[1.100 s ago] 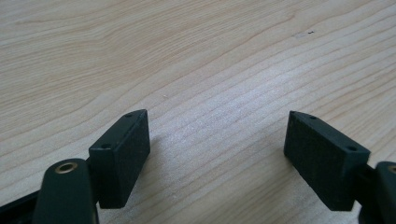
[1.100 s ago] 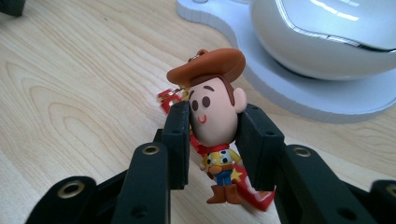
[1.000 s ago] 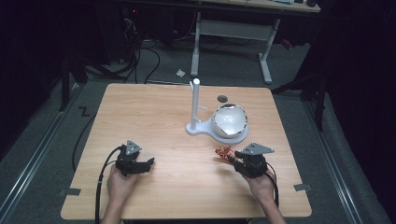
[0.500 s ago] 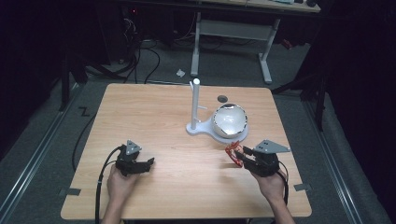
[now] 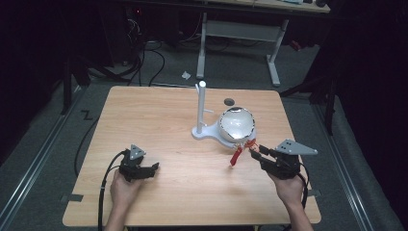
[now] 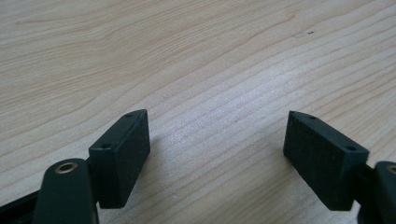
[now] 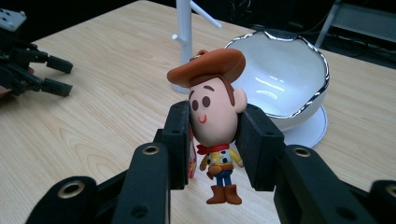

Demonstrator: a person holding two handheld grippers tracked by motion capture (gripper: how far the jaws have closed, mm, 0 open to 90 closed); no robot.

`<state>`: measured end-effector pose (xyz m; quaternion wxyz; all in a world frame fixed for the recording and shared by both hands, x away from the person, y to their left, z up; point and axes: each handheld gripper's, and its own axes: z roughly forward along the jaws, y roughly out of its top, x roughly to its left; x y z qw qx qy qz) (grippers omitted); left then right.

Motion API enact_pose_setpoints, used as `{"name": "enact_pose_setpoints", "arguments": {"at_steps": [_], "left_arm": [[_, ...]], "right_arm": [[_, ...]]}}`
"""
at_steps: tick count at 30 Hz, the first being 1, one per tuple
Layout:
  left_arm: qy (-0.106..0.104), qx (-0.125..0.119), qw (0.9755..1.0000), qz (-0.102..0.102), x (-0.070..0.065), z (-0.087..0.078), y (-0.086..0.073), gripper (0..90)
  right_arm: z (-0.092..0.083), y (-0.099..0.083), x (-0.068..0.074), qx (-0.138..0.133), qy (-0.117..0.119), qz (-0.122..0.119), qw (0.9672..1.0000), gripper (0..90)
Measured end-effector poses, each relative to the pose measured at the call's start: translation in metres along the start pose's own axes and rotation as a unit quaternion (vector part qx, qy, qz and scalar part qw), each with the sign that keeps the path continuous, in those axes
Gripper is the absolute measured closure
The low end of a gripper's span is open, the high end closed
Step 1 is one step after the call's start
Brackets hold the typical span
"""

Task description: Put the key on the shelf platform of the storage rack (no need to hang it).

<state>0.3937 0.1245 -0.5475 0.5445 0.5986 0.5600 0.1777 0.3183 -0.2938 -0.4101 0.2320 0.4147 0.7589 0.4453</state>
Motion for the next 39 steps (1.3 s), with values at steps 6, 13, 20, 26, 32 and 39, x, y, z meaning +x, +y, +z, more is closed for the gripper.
{"name": "enact_pose_setpoints", "arguments": {"at_steps": [6,13,20,26,32,39], "left_arm": [[0.000,0.000,1.0000,0.000,0.000,0.000,0.000,23.1],[0.000,0.000,1.0000,0.000,0.000,0.000,0.000,23.1],[0.000,0.000,1.0000,0.000,0.000,0.000,0.000,23.1],[0.000,0.000,1.0000,0.000,0.000,0.000,0.000,23.1],[0.000,0.000,1.0000,0.001,0.000,0.000,0.000,23.1],[0.000,0.000,1.0000,0.000,0.000,0.000,0.000,23.1]], "right_arm": [[-0.005,0.008,-0.004,-0.011,0.004,0.004,0.9999,66.3],[-0.013,0.020,-0.013,-0.019,0.001,0.009,0.9998,66.3],[-0.018,0.037,-0.022,-0.033,-0.001,0.012,0.9994,66.4],[-0.018,0.046,-0.029,-0.036,-0.003,0.015,0.9992,66.4],[-0.017,0.055,-0.038,-0.042,-0.009,0.021,0.9989,66.4],[-0.012,0.066,-0.046,-0.039,-0.020,0.020,0.9989,66.3]]}}
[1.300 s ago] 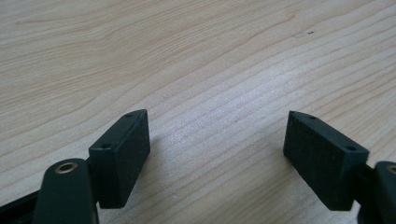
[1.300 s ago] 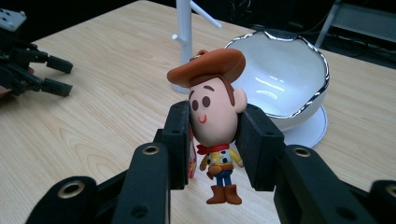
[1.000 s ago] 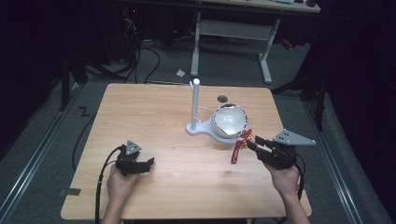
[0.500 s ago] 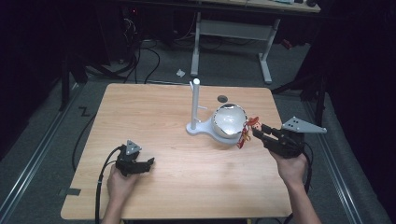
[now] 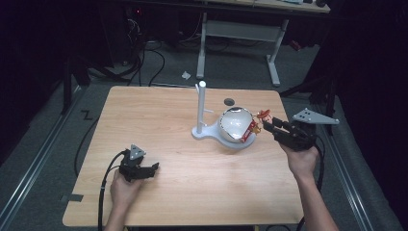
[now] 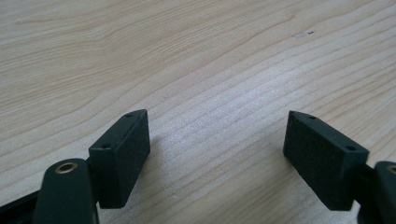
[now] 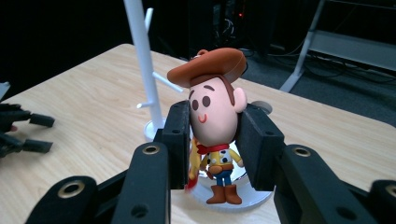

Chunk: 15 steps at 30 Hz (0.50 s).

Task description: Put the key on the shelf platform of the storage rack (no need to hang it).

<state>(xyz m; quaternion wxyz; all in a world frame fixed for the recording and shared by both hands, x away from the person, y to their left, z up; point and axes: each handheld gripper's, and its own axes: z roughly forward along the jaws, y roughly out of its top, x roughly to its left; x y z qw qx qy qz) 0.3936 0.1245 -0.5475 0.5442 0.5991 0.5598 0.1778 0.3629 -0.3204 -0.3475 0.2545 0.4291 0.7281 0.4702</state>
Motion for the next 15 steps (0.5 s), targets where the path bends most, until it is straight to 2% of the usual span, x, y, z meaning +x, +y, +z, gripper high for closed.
{"name": "enact_pose_setpoints", "arguments": {"at_steps": [5,15], "left_arm": [[0.000,0.000,1.0000,0.000,0.000,0.000,0.000,23.1],[0.000,0.000,1.0000,0.000,0.000,0.000,0.000,23.1]], "right_arm": [[0.009,0.005,-0.008,0.008,-0.012,0.005,0.9999,66.3],[0.027,0.004,-0.017,0.021,-0.022,0.017,0.9994,66.3]]}}
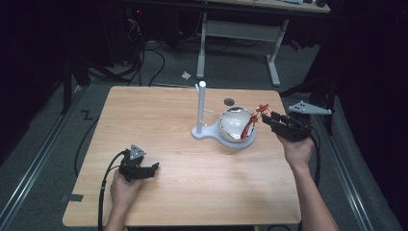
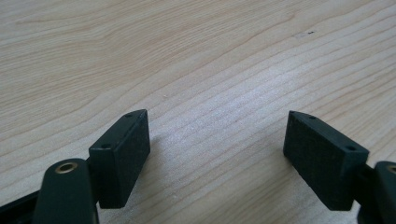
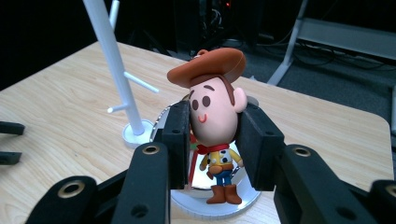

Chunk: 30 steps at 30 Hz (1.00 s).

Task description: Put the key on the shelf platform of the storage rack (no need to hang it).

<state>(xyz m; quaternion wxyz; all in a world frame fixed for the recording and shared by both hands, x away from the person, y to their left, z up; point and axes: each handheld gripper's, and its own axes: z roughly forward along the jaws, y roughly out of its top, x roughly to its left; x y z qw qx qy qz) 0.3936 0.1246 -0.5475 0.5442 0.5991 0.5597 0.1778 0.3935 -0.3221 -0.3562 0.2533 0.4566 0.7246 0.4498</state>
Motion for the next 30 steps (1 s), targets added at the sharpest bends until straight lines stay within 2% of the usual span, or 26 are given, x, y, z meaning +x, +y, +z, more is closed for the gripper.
{"name": "enact_pose_setpoints", "arguments": {"at_steps": [6,13,20,30], "left_arm": [[0.000,0.000,1.0000,0.000,0.000,0.000,0.000,23.1],[0.000,0.000,1.0000,0.000,0.000,0.000,0.000,23.1],[0.000,0.000,1.0000,0.000,0.000,0.000,0.000,23.1],[0.000,0.000,1.0000,0.001,0.000,0.000,0.000,23.1]], "right_arm": [[0.012,-0.001,-0.003,0.006,-0.003,0.005,1.0000,66.3],[0.014,0.004,-0.007,-0.001,-0.007,0.012,0.9999,66.3],[0.017,0.010,-0.005,0.000,-0.007,0.006,1.0000,66.3],[0.036,0.003,0.000,0.017,0.005,0.010,0.9998,66.3]]}}
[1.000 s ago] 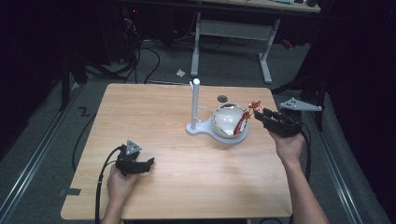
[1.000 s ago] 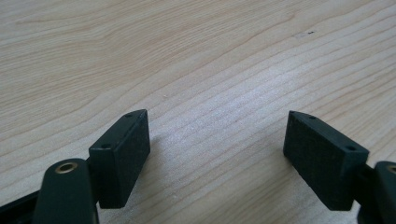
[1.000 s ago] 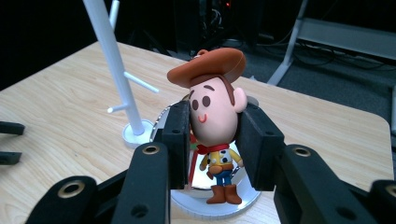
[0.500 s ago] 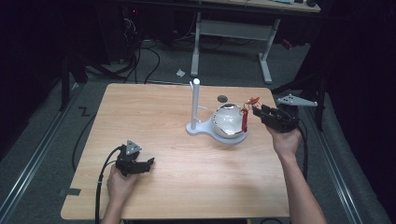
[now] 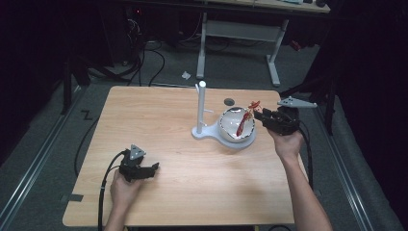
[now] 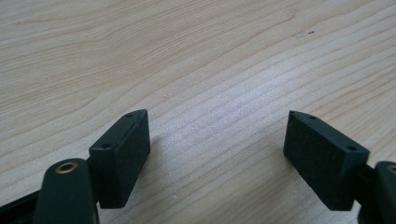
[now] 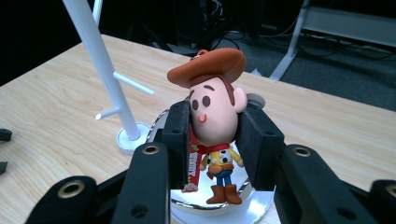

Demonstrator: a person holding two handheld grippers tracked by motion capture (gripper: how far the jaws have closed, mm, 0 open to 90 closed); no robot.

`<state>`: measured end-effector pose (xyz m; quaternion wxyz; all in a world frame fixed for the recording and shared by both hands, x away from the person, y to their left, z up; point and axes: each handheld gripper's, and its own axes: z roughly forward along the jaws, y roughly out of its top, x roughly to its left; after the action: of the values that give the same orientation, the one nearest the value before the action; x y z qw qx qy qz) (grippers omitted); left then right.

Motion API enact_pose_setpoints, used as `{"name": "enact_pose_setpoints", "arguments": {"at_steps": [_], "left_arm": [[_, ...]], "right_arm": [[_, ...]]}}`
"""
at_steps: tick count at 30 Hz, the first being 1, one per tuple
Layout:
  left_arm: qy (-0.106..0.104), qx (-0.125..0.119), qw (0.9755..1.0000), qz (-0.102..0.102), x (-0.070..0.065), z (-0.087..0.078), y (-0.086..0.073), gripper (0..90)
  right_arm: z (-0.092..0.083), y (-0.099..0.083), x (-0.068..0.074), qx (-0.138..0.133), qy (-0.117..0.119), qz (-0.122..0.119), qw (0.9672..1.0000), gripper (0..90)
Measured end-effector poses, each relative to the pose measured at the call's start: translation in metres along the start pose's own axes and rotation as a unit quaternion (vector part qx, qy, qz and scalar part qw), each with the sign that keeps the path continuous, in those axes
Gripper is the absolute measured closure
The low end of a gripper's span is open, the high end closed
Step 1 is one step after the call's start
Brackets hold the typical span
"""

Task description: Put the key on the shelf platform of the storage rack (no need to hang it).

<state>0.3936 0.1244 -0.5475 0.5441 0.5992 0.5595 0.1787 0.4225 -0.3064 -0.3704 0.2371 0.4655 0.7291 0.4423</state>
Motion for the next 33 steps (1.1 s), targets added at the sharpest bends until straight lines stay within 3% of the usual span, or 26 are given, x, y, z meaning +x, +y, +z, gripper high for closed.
{"name": "enact_pose_setpoints", "arguments": {"at_steps": [33], "left_arm": [[0.000,0.000,1.0000,0.000,0.000,0.000,0.000,23.1]], "right_arm": [[0.050,-0.019,0.010,0.053,0.029,0.004,0.9982,66.2]]}}
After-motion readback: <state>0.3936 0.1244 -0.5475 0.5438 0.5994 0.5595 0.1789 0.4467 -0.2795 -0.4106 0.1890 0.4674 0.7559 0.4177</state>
